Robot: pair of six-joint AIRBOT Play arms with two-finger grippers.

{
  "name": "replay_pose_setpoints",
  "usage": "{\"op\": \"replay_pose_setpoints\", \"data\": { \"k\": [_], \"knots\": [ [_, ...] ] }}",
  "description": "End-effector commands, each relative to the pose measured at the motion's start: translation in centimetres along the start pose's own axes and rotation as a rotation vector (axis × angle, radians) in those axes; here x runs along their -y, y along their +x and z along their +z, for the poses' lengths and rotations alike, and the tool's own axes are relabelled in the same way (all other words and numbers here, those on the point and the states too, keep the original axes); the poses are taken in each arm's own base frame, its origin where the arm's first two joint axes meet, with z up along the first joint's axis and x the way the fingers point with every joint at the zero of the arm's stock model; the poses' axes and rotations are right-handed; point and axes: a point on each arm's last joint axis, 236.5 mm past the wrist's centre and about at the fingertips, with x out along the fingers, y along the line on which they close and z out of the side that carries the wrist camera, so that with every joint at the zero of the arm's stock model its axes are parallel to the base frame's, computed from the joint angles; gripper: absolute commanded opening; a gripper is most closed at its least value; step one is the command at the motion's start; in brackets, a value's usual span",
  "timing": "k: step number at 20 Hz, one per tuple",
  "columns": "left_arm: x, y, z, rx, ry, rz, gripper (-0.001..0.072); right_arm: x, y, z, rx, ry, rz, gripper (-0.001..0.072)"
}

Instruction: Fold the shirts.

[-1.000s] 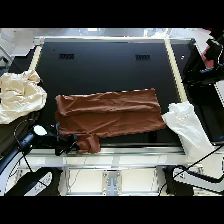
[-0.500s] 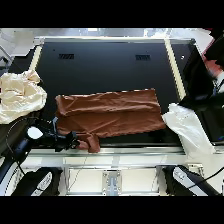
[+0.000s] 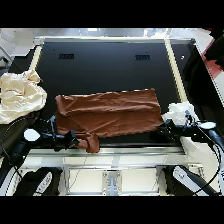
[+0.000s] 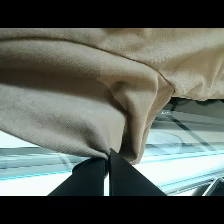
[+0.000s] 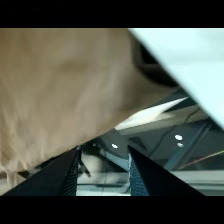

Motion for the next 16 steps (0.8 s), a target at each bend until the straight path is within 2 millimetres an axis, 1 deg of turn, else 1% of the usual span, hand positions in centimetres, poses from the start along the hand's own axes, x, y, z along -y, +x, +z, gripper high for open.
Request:
{"op": "replay_pose_setpoints", "data": {
  "k": [1,4,9,10,11,12,14,15,16],
  "knots": [
    [0.1,0.0,0.0,0.003,0.002,-0.001,0.0014,1.0,1.0,0.0,0.005,0.054,-0.003,0.035],
    [0.1,0.0,0.0,0.003,0.002,-0.001,0.0014,1.5,1.3,1.1,0.043,0.08,-0.01,0.035],
    [0.1,0.0,0.0,0.003,0.001,-0.002,0.0014,0.8,1.4,4.0,0.155,0.163,0.044,0.0344],
    [0.1,-0.1,0.0,0.003,0.002,-0.002,0.0014,0.8,1.4,4.3,0.165,0.164,0.044,0.0303],
    [0.1,-0.1,0.0,0.003,0.002,-0.001,0.0014,0.8,1.3,4.4,0.168,0.166,0.046,0.0175],
    [0.1,-0.1,0.1,0.006,0.002,-0.002,0.0014,0.7,1.3,4.4,0.168,0.166,0.046,0.0024],
    [0.5,-0.5,0.7,0.024,0.011,-0.007,0.0014,0.5,1.3,4.4,0.167,0.144,0.053,0.0014],
    [1.0,-1.1,1.4,0.044,0.015,-0.015,0.0014,0.0,1.3,4.0,0.148,0.126,0.069,0.0013],
    [1.7,-2.1,2.4,0.074,0.02,-0.027,0.0014,-0.8,1.2,3.2,0.109,0.089,0.091,0.0012]
  ]
}}
